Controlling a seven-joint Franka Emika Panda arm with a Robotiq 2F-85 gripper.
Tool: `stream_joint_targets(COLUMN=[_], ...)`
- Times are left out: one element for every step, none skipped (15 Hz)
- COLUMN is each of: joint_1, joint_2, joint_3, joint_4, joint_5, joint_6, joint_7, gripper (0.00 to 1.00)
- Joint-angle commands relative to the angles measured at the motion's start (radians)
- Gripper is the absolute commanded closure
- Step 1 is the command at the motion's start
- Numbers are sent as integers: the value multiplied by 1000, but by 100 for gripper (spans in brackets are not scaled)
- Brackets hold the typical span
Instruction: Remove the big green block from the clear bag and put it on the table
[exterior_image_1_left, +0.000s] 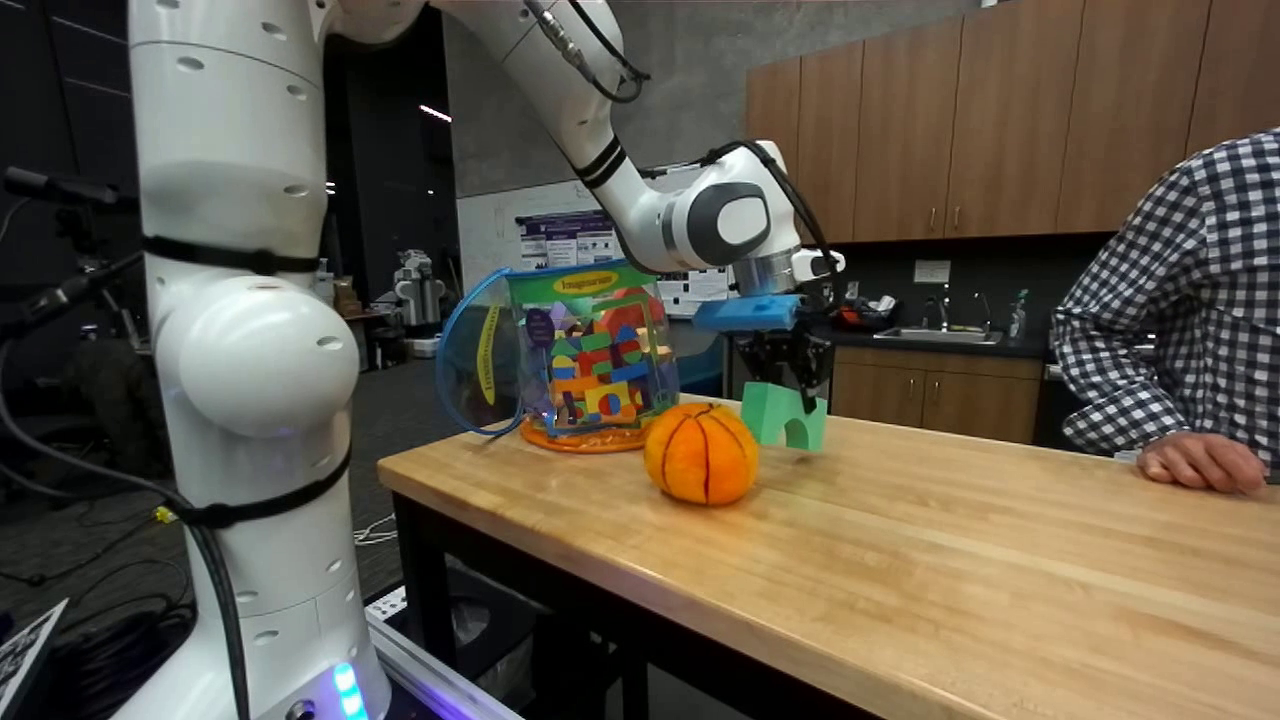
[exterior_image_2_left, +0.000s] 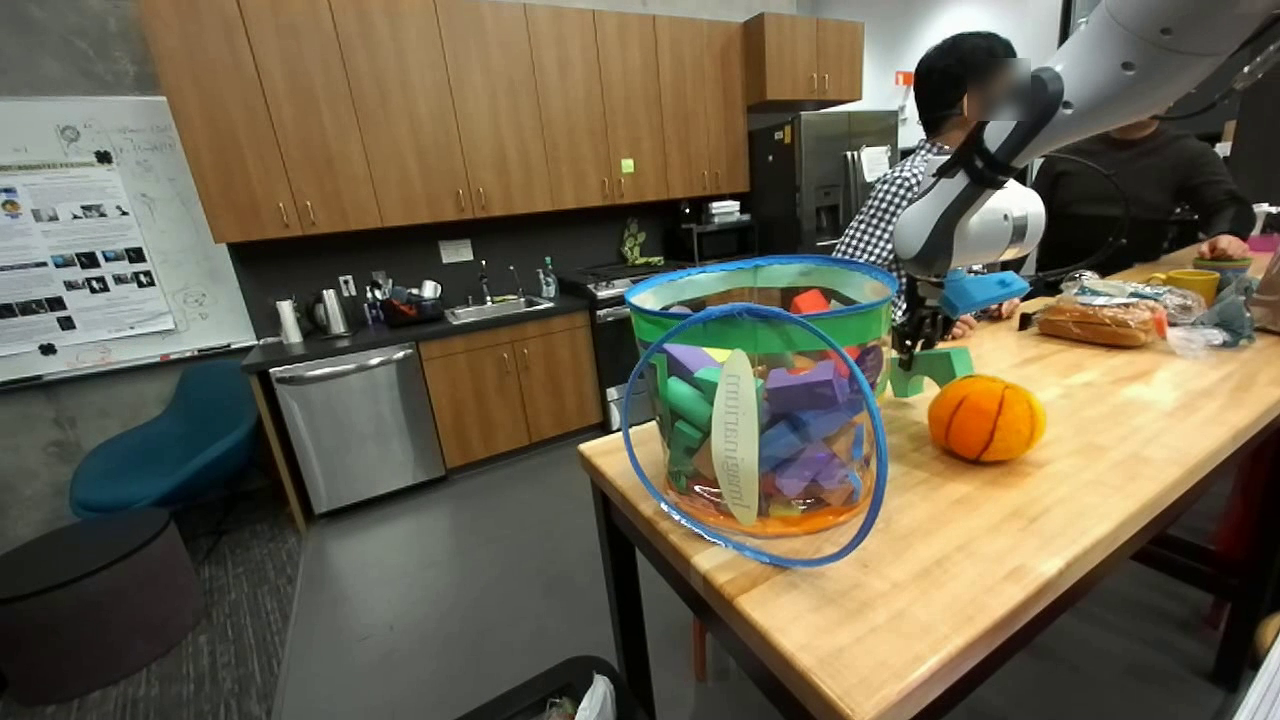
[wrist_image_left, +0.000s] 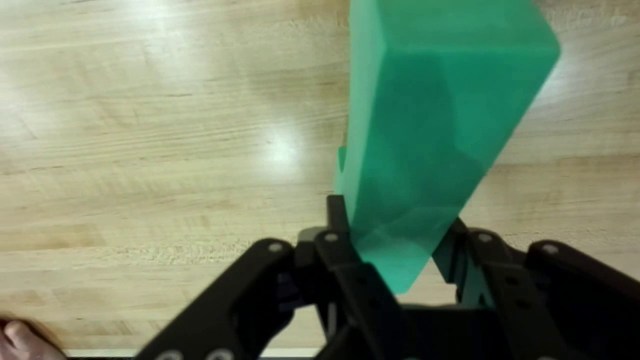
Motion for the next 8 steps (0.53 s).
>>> stream_joint_targets(joint_1=[-21,-24,-28,-30,-30,-31,-31,-31], joint_2=[23,23,20,18,13,10,4,2], joint_3=[0,0,0,-1,-2,-3,-6,-7], joint_4=[40,47,49,51,53,55,56,58], joint_5=[33,36,35,28,17,9,-5,-14], joint_6=[-1,-1,-3,0,-4,-4,-2,-1], joint_7=[-39,-39,-42,-41,-36,-32,-25,-21], gripper=[83,83,83,83,83,33,31,27])
